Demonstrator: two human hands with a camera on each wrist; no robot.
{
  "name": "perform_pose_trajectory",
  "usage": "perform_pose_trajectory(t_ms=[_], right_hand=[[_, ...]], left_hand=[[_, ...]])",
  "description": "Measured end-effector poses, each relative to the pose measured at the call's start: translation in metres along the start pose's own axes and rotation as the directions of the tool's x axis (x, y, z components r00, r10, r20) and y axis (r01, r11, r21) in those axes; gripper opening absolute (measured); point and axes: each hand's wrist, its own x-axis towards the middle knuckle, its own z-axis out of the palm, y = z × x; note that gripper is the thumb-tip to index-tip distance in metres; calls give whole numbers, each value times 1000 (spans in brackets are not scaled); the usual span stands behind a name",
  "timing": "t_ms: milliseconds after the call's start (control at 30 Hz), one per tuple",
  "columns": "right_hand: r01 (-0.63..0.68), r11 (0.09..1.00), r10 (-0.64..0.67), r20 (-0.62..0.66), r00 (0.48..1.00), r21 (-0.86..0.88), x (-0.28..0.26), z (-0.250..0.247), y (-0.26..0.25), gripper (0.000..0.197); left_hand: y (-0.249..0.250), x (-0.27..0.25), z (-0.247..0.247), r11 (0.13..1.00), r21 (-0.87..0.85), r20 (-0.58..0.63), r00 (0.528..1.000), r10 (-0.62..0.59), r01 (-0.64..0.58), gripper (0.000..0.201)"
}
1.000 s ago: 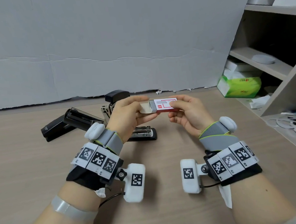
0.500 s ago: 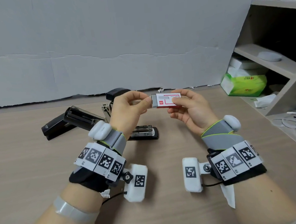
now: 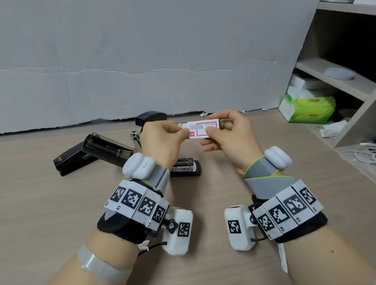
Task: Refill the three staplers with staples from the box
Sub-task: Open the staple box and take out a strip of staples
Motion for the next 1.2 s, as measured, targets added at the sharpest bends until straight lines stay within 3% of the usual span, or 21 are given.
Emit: perform_pose_trajectory(t_ms=[333, 467, 567, 700, 867, 1000, 1133, 1200], right_hand=[[-50, 995, 50, -7, 999, 88, -2, -5, -5, 19], [-88, 983, 89, 3, 996, 162, -2, -11, -5, 19], [-114, 972, 116, -1, 993, 205, -2, -14, -7, 16], [-145, 955, 150, 4, 989, 257, -3, -17, -10, 14], [-148, 948, 154, 1, 988, 282, -4, -23, -9, 13], [-152, 949, 161, -9, 987, 277, -3, -30, -7, 14], [-186, 951, 200, -33, 979, 246, 0, -39, -1, 15], [-242, 946, 255, -37, 966, 216, 2, -46, 5, 22]], left_hand=[[1, -1, 1, 991, -124, -34, 998, -44, 40, 10], [-1, 3, 1, 933, -323, 88, 987, -137, 158, 11], [-1, 4, 1, 910, -372, 158, 979, -131, 182, 12], [1, 5, 1, 889, -428, 163, 982, -99, 161, 10], [0, 9, 0, 793, -573, 171, 976, -133, 208, 14], [3, 6, -2, 826, -554, 52, 994, -93, 106, 8], [3, 2, 2, 858, -505, 110, 993, -39, 90, 28], [0, 0, 7, 880, -465, 157, 987, -31, 102, 27]])
